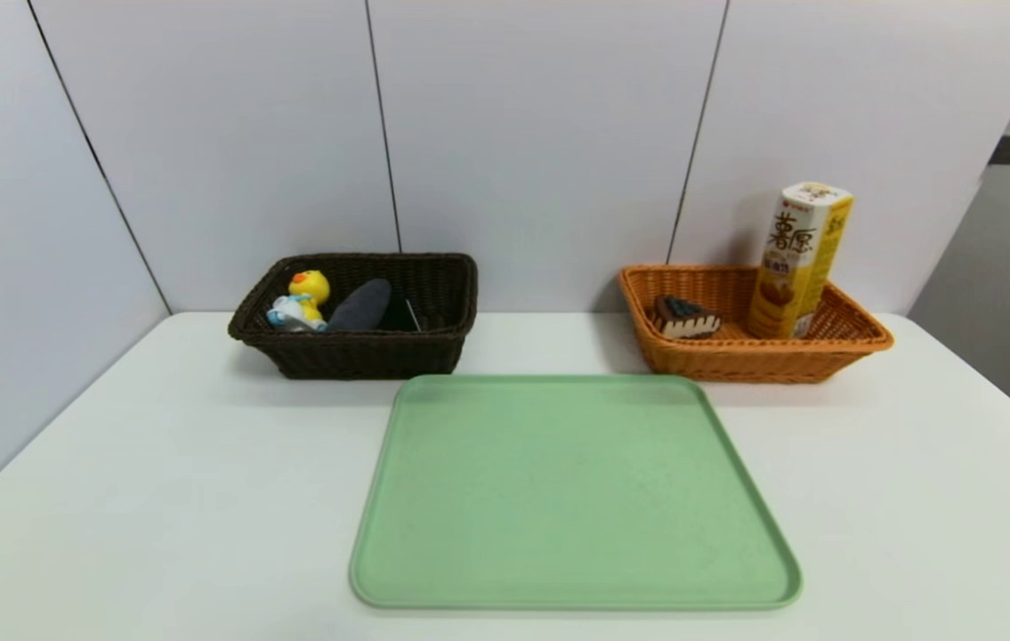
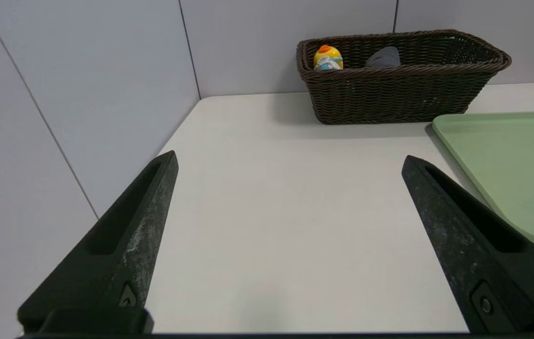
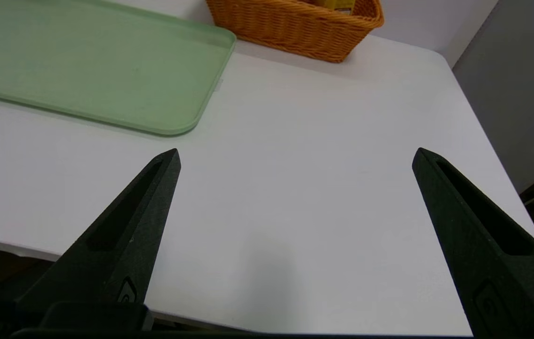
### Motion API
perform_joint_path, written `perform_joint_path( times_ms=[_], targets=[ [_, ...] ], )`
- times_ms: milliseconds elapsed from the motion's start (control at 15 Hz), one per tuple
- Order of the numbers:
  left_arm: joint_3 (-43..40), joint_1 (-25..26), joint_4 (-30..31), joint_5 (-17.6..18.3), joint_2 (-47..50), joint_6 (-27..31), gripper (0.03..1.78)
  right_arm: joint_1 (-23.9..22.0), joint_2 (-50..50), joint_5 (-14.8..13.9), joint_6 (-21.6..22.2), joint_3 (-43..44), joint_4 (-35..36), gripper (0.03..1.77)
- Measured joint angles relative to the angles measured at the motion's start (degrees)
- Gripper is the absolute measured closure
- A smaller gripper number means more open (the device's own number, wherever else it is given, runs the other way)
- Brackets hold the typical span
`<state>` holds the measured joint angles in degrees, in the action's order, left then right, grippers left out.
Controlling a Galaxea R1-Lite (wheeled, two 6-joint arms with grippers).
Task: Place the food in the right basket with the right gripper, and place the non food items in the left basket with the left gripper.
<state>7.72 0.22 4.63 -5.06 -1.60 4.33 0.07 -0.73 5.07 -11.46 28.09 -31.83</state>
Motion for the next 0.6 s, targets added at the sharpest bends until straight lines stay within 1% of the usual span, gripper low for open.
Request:
perform_joint_path(
  times_ms=[67,200,333,467,600],
  targets=[
    [-0.1,0.0,0.2,0.1,0.6,0.1,0.12,0.0,0.3,0.0,0.0,-0.7,2.4,0.10],
    [-0.2,0.0,1.0,1.5,1.4,0.4,0.12,0.0,0.7,-0.4,-0.2,-3.8,9.9,0.10],
    [-0.5,0.0,3.2,3.8,1.6,0.7,0.12,0.0,0.8,-0.7,-0.4,-8.4,20.5,0.10],
    [-2.3,0.0,3.7,3.9,1.7,0.8,0.12,0.0,0.8,-1.0,-0.8,-15.1,31.6,0.10],
    [-4.1,0.0,5.7,3.9,1.7,1.0,0.12,0.0,0.8,-1.5,-1.4,-22.1,41.1,0.10]
  ],
)
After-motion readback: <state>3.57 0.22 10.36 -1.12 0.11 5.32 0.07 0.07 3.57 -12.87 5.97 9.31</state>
